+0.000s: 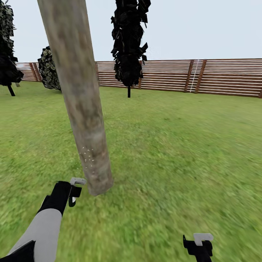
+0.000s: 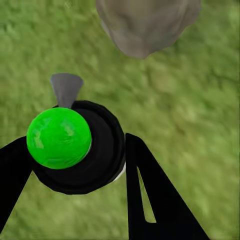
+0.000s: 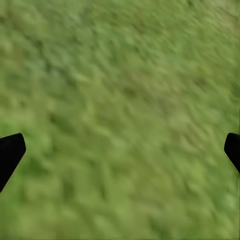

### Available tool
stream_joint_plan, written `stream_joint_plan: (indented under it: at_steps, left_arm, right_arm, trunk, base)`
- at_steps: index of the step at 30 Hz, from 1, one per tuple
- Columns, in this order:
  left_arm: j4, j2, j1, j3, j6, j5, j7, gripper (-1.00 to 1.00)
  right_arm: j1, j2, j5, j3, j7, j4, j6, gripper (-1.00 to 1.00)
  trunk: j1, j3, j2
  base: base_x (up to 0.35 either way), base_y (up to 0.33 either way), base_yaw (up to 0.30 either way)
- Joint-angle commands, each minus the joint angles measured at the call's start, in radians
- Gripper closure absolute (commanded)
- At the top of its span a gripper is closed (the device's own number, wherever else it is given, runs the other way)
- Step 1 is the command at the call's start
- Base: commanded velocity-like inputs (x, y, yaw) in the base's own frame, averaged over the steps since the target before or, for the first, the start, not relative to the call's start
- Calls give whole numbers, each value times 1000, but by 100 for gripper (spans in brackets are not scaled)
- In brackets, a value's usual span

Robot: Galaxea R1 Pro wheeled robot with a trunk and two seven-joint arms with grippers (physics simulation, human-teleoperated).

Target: In the garden, pick up the pesticide atomizer on the floor and spray pesticide onto both trees until each tree trunk is fully covered.

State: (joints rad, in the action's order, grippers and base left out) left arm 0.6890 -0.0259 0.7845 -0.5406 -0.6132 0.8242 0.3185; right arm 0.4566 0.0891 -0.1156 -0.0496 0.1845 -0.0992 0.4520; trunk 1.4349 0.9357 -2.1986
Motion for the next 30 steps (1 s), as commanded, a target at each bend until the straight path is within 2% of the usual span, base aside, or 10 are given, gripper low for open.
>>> stream_joint_plan:
  at_steps: [1,3,5,11,17,30]
  left_arm:
    - [-26,-2,-10,-8,18,-5,-2,100]
    - [-61,1,-23,-9,82,-43,-9,100]
    - [-65,2,-27,-11,110,-58,-11,100]
    - [-66,1,-30,-41,130,-90,-13,100]
    - [-62,-3,-30,-42,131,-92,-40,100]
    - [-62,5,-30,-45,130,-94,-49,100]
  right_arm:
    - [1,0,-11,-5,4,1,2,-100]
    - [1,1,-11,-6,4,1,2,-100]
    - [1,1,-11,-6,4,1,2,-100]
    - [1,0,-11,-6,4,1,2,-100]
    - [1,0,-11,-4,4,1,2,-100]
    - [1,-1,-11,-4,4,1,2,-100]
  trunk:
    - [0,1,0]
    - [0,1,0]
    - [0,1,0]
    - [0,1,0]
    - [0,1,0]
    - [0,1,0]
  base:
    - [239,-187,2]
    - [164,-224,1]
    - [63,-257,0]
    - [18,-274,0]
    - [97,-276,53]
    - [50,-276,272]
